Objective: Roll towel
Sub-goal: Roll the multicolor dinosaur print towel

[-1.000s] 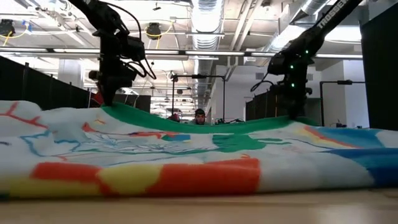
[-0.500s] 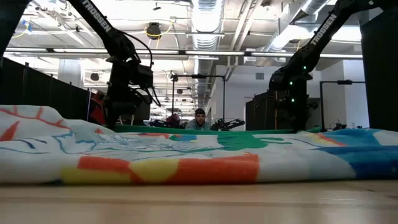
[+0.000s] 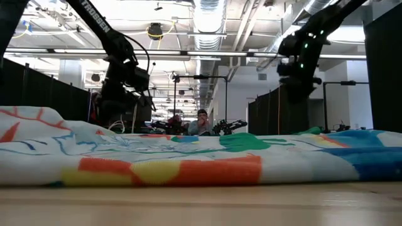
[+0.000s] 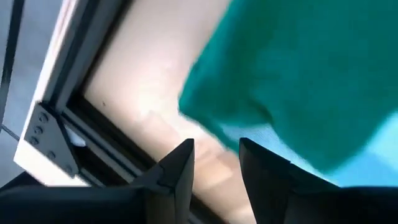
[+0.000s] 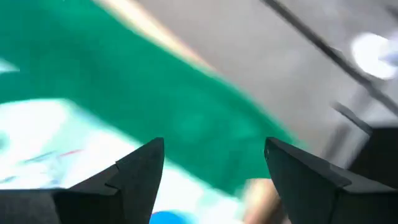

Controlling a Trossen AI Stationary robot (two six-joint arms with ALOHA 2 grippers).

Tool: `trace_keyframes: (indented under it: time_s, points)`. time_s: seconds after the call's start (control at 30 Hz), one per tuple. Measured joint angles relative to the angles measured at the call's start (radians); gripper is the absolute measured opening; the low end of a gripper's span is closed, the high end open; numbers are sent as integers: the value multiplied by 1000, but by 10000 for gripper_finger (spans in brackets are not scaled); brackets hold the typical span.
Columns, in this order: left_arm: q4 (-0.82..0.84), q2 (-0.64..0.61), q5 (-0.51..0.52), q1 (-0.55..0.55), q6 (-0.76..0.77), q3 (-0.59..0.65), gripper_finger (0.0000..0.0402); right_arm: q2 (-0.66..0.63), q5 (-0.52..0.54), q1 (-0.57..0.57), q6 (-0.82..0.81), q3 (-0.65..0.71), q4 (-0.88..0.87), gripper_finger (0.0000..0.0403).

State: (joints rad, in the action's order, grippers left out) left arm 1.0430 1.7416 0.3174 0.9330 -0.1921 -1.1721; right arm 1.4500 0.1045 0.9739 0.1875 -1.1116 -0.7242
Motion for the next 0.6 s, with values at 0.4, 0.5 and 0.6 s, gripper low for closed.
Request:
trace_keyframes:
  time_s: [0.4,0.5,0.6]
  points:
    - [-208,-241,-269,-342,266,-1,114,-71,-86,-404,-92,373,168,208]
    - [-290,-225,-269,-481,269,15,114,-75,-67,-514,-167,391,191,185]
    - [-393,-217,-266,-579,295,112,114,-72,-50,-605,-231,403,229,147]
